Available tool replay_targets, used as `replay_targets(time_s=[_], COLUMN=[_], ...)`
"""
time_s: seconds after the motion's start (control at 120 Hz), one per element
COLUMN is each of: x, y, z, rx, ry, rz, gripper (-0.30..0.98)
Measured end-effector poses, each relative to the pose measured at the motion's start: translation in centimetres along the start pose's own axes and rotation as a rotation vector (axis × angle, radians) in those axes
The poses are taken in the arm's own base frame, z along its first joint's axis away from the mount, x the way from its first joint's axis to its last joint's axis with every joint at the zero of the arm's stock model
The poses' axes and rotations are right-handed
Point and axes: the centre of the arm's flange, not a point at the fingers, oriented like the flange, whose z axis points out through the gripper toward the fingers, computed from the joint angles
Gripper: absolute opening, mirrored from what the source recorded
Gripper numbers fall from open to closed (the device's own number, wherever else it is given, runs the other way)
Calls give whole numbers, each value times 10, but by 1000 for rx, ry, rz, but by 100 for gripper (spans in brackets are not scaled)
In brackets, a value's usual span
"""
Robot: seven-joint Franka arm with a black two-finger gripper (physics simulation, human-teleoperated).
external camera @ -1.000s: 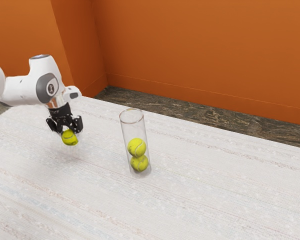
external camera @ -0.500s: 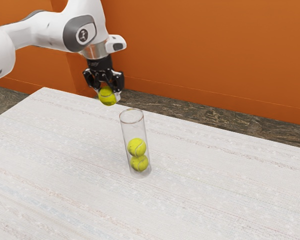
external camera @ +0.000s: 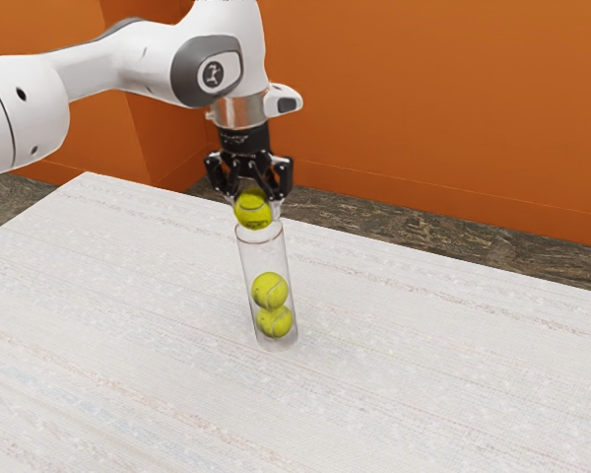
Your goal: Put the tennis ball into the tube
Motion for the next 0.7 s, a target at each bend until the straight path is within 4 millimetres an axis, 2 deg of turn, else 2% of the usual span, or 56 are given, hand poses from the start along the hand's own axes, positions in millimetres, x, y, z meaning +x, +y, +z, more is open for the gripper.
replay_targets(time_s=[0.317,0.467,0.533,0.642,0.7], x=[1,3,-5,-49,-65], y=[-2,-12,-30,-51,-61], z=[4,1,-14,-76,-93], rx=[-8,-8,-13,-21,-1], ry=[-12,-7,8,89,115], rz=[-83,-122,-156,-154,-134], gripper=[49,59,62,64,65])
